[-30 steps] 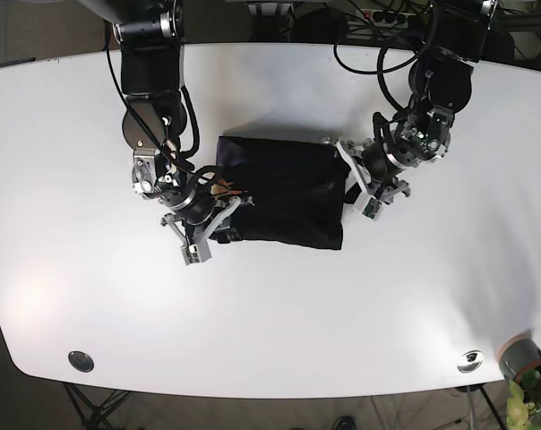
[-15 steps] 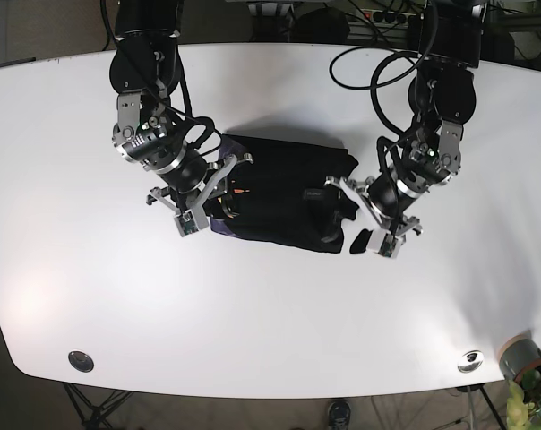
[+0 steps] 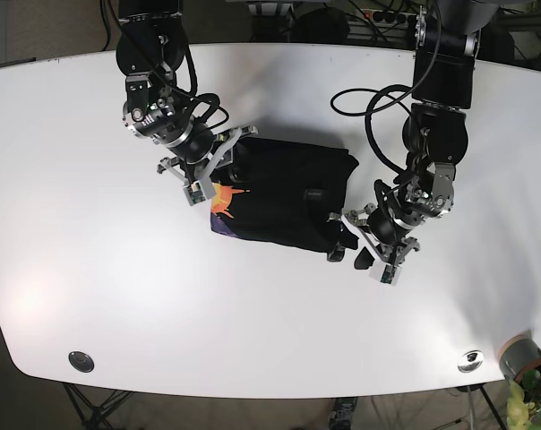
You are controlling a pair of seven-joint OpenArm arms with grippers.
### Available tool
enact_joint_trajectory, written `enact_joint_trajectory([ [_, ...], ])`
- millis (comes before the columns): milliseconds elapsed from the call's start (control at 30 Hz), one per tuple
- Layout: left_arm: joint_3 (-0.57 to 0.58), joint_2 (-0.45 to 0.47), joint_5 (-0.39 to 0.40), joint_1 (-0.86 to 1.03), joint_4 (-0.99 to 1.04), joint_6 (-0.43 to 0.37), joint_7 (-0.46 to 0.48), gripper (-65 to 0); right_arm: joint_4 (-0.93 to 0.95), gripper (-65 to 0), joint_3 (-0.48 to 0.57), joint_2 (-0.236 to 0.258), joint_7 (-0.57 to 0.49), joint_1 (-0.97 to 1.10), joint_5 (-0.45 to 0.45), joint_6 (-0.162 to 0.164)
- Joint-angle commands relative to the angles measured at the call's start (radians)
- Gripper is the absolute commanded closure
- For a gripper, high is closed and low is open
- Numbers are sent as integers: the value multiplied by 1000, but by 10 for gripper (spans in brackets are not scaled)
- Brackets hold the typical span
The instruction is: Fold the T-shirt properly
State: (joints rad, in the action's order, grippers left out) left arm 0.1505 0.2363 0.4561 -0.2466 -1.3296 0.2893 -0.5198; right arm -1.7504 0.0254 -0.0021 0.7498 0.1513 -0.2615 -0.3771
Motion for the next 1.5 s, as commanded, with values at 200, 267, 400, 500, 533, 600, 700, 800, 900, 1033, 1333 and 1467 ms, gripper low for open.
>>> enact_joint_trajectory([
  [200, -4, 10, -38, -13, 167, 4, 123, -307, 134, -122, 11, 0, -148, 14, -6, -16],
  [267, -4, 8, -64, -13, 192, 4, 149, -307, 159, -122, 11, 0, -149, 8, -6, -16],
  [400, -4, 8, -81, -20, 223, 4, 166, -307, 165, -122, 12, 0, -149, 6, -12, -16],
  [500, -5, 8, -76, -20, 204, 4, 166, -307, 123, -122, 12, 0, -148, 8, -14, -16],
  [533, -9, 8, -76, -21, 181, 4, 160, -307, 96, -122, 12, 0, -143, 11, -14, -16],
  [600, -10, 8, -76, -20, 143, 4, 160, -307, 50, -122, 12, 0, -140, 14, -14, -16],
  [700, -12, 11, -76, -12, 49, 4, 160, -307, -26, -122, 12, 0, -83, 8, -14, -15],
  [800, -13, 15, -76, 23, -38, 4, 155, -307, -89, -122, 8, 0, -32, -12, -14, -13],
  [900, -32, 39, -78, 72, -164, 4, 103, -307, -119, -122, 6, 0, -17, -55, -6, -9],
  [1033, -62, 38, -78, 145, -296, 4, 39, -307, -89, -122, 5, 12, -16, -138, -5, -7],
  [1333, -82, 39, -78, 362, -509, 4, -24, -307, 165, -122, 9, 52, -20, -342, -6, -9],
  [1467, -78, 38, -78, 458, -526, 4, -23, -307, 284, -122, 6, 52, -43, -407, -6, -16],
])
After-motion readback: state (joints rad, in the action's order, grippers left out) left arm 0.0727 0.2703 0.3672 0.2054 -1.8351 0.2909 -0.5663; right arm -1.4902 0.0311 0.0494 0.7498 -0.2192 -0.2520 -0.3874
